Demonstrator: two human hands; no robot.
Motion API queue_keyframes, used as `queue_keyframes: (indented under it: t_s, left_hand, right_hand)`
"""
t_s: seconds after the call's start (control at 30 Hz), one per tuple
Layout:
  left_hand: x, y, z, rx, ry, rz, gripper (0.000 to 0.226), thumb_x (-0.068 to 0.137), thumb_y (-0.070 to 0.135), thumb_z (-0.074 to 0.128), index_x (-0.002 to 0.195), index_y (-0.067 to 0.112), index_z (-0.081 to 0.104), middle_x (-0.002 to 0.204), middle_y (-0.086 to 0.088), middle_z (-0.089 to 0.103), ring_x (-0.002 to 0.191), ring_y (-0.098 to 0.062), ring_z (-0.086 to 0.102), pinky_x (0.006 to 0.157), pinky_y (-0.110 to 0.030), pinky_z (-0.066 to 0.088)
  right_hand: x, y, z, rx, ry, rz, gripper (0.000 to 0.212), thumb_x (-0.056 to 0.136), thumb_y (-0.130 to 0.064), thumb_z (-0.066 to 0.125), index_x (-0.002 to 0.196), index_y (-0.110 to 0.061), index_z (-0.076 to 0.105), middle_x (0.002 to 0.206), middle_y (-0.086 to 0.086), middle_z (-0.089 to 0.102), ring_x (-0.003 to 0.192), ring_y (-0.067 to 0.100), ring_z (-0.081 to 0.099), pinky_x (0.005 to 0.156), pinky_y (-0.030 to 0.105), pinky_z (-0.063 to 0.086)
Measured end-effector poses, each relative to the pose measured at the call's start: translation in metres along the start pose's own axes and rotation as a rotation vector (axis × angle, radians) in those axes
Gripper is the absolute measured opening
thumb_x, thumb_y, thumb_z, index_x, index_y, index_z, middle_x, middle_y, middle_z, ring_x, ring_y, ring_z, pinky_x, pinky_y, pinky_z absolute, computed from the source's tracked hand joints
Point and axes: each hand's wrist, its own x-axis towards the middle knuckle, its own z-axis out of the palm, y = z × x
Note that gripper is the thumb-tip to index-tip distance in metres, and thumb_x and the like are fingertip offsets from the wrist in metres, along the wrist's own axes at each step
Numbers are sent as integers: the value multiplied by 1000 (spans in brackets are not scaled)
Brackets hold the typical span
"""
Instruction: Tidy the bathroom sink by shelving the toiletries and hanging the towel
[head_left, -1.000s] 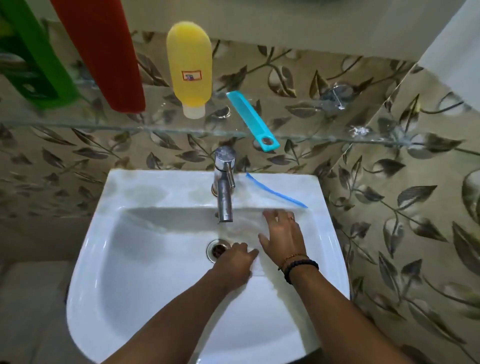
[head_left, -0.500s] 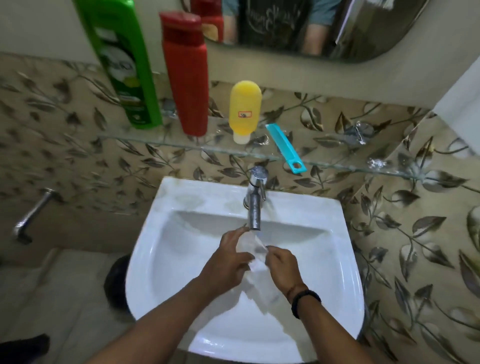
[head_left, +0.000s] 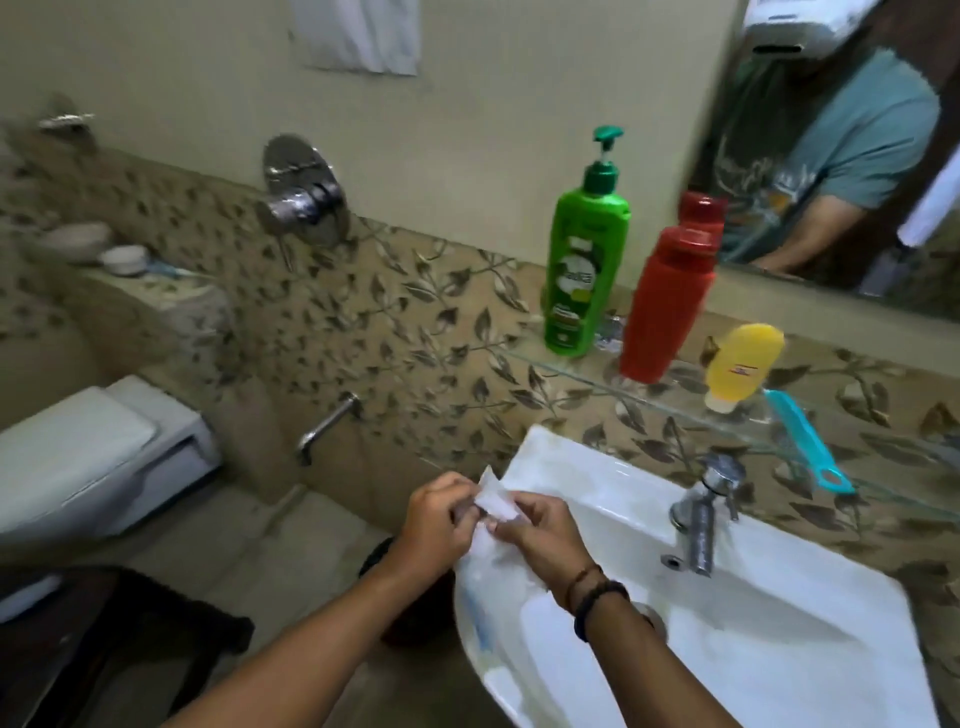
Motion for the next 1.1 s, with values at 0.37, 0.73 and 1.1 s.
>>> queue_keyframes:
  t_s: [0.37, 0.73, 1.1]
  left_hand:
    - [23, -175, -49, -316, -155, -516, 48, 75, 4, 68, 123, 15, 65, 106, -1, 72, 94, -10, 65, 84, -29, 52]
    - [11, -396, 44, -164, -118, -742, 45, 71, 8, 76, 116, 8, 69, 103, 8, 62, 96, -9, 60, 74, 0, 38]
    - [-41, -561, 191, 9, -466, -940, 84, 92, 25, 65, 155, 9, 11, 157, -8, 32, 140, -26, 38, 112, -30, 29]
  right_hand:
    - [134, 23, 129, -287, -26, 17, 16, 72, -5, 79, 84, -15, 80, 78, -6, 75, 73, 3, 67, 65, 13, 51]
    - [297, 175, 203, -819, -167, 404, 24, 86, -14, 63, 107, -11, 72, 114, 11, 71, 106, 25, 66, 80, 20, 45]
    - [365, 328, 214, -917, -183, 459, 30, 83, -7, 60, 112, -8, 69, 116, 12, 71, 109, 28, 65, 91, 28, 50]
